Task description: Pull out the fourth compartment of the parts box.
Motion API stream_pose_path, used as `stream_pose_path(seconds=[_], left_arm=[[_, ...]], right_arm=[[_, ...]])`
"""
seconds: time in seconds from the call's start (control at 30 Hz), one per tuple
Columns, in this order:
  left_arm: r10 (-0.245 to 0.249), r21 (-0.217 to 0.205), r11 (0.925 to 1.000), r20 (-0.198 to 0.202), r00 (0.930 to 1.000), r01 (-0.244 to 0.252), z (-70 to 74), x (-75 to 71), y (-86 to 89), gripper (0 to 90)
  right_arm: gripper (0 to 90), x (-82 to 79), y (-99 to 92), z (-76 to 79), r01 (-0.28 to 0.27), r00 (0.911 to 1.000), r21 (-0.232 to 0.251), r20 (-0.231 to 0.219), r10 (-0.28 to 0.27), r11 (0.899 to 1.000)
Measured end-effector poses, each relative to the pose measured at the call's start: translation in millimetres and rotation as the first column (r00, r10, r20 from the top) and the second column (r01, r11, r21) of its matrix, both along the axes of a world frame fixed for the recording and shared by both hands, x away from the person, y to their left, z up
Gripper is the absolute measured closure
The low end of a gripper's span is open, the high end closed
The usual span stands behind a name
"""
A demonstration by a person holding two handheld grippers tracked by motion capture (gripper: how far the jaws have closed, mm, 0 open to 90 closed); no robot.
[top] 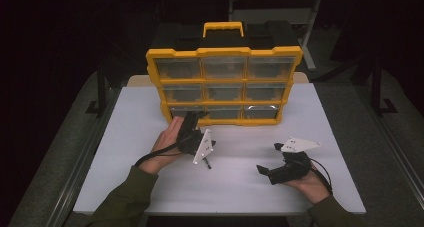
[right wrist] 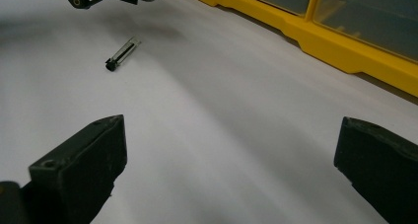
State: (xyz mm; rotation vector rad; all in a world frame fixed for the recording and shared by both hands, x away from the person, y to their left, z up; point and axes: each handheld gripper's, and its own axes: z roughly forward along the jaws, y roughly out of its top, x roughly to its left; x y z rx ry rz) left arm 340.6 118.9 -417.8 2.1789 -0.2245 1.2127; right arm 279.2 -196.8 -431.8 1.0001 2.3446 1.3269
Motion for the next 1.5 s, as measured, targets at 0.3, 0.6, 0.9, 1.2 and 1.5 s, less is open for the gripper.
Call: stream_pose_path(seconds=[0.3,0.6,0.9,1.2,1.5], left_arm=[[0.003,0.052,0.9986,0.058,0.9983,-0.006,-0.7,-1.5,-0.4,0.7],[0.000,0.095,0.9954,0.114,0.9934,-0.011,-3.0,-2.8,-1.4,0.7],[-0.005,0.124,0.9921,0.167,0.9859,-0.017,-5.3,-4.4,-2.8,0.7],[-0.009,0.145,0.9892,0.208,0.9782,-0.021,-6.6,-5.7,-3.5,0.7],[0.016,0.161,0.9851,0.260,0.9655,-0.060,-6.9,-4.4,-1.9,0.7]], right_arm=[[0.0,0.0,0.0,-0.1,0.000,1.0000,-0.001,0.000,0.000,1.000],[0.0,-0.2,0.1,0.0,-0.001,1.0000,0.000,0.000,0.001,1.000],[0.0,-0.5,-0.3,0.3,0.000,1.0000,0.000,0.000,0.000,1.000],[0.0,-0.5,-0.3,0.4,0.001,1.0000,0.000,0.001,-0.001,1.000],[0.0,-0.6,-0.5,0.4,0.001,1.0000,0.000,0.001,-0.001,1.000]])
